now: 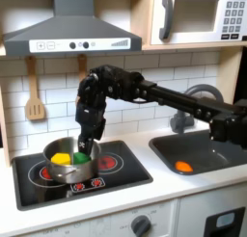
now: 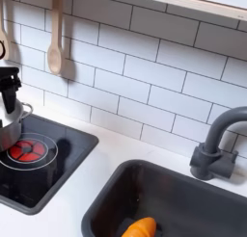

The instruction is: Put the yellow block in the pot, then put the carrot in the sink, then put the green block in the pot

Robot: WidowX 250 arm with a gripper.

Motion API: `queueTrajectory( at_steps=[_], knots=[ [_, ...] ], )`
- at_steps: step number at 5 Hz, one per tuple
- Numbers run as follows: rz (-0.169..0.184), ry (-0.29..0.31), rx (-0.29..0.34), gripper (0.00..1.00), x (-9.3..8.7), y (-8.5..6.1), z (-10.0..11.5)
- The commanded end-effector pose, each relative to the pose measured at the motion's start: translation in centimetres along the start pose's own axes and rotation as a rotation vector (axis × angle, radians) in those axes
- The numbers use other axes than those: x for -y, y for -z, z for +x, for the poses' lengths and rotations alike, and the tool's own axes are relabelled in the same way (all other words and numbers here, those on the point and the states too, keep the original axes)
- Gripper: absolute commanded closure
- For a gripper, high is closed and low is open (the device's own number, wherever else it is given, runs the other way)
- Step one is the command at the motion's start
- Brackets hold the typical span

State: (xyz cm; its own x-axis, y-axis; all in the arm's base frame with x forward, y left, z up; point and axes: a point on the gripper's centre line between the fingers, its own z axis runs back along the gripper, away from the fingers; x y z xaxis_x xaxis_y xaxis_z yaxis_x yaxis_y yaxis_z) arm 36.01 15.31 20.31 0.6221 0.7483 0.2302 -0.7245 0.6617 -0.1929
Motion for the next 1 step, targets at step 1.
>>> queueTrajectory(
  at_steps=[1],
  knots=[
    [0.000, 0.002, 0.000, 0.00, 0.00, 0.00, 0.00]
  ],
)
